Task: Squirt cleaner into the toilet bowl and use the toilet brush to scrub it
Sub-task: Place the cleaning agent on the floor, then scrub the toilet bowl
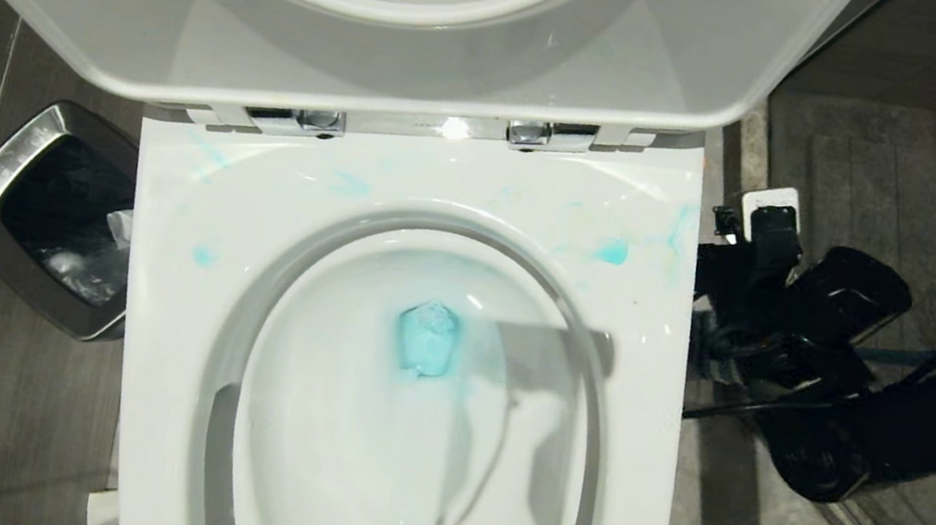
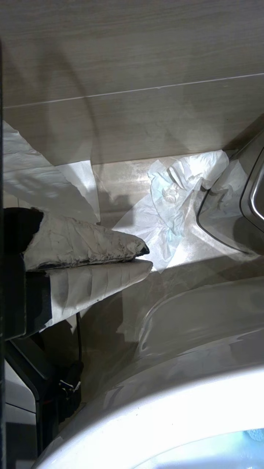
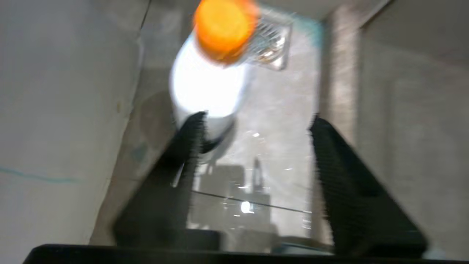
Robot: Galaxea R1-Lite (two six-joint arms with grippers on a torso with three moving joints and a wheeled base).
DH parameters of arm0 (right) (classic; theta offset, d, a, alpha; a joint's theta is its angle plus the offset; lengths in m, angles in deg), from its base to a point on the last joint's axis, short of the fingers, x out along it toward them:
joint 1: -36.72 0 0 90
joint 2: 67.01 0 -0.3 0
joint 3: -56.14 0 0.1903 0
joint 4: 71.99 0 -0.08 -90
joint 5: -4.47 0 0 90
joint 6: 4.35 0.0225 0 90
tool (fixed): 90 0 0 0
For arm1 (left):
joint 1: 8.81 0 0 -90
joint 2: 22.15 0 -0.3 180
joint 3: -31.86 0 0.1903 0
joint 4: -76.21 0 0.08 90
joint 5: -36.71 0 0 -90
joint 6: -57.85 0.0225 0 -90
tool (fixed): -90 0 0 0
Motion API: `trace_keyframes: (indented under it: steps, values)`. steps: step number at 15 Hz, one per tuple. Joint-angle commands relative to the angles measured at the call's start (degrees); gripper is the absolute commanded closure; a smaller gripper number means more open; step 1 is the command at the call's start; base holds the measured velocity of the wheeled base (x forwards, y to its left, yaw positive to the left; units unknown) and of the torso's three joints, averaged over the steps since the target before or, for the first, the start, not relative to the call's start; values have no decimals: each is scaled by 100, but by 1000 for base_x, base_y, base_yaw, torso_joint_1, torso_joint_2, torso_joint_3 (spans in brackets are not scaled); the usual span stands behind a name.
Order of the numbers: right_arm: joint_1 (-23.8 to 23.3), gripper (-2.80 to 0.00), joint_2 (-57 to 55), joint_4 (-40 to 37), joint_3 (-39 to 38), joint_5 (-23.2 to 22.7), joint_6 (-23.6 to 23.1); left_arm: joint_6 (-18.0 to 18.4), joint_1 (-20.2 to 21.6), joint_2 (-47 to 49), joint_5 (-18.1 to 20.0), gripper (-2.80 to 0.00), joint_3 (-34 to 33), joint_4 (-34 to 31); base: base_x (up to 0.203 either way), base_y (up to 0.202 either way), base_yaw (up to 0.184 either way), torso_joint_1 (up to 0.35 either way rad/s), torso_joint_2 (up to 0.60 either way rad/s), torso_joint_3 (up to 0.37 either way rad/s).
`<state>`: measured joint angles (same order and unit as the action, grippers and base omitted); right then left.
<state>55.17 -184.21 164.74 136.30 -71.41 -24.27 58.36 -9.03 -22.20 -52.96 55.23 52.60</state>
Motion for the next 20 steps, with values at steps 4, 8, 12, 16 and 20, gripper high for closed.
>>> trace_keyframes:
  steps: [4, 8, 12, 16, 20]
  values:
    - [52, 0, 1969, -81, -1503, 449, -216, 1, 0, 5, 2, 0, 0, -2, 0, 0, 0, 0, 0, 0]
    - [58, 0, 3056, -1094, -2241, 497, -189, 1, -4, 5, 2, 0, 0, -2, 0, 0, 0, 0, 0, 0]
    - [118, 0, 3029, -1764, -2482, 925, -218, 1, -4, 5, 2, 0, 0, -2, 0, 0, 0, 0, 0, 0]
    - [179, 0, 2890, -1799, -3258, 1270, -311, 1, 0, 5, 2, 0, 0, -2, 0, 0, 0, 0, 0, 0]
    - [185, 0, 2689, -1036, -4734, 1246, -615, 1, -4, 5, 2, 0, 0, -2, 0, 0, 0, 0, 0, 0]
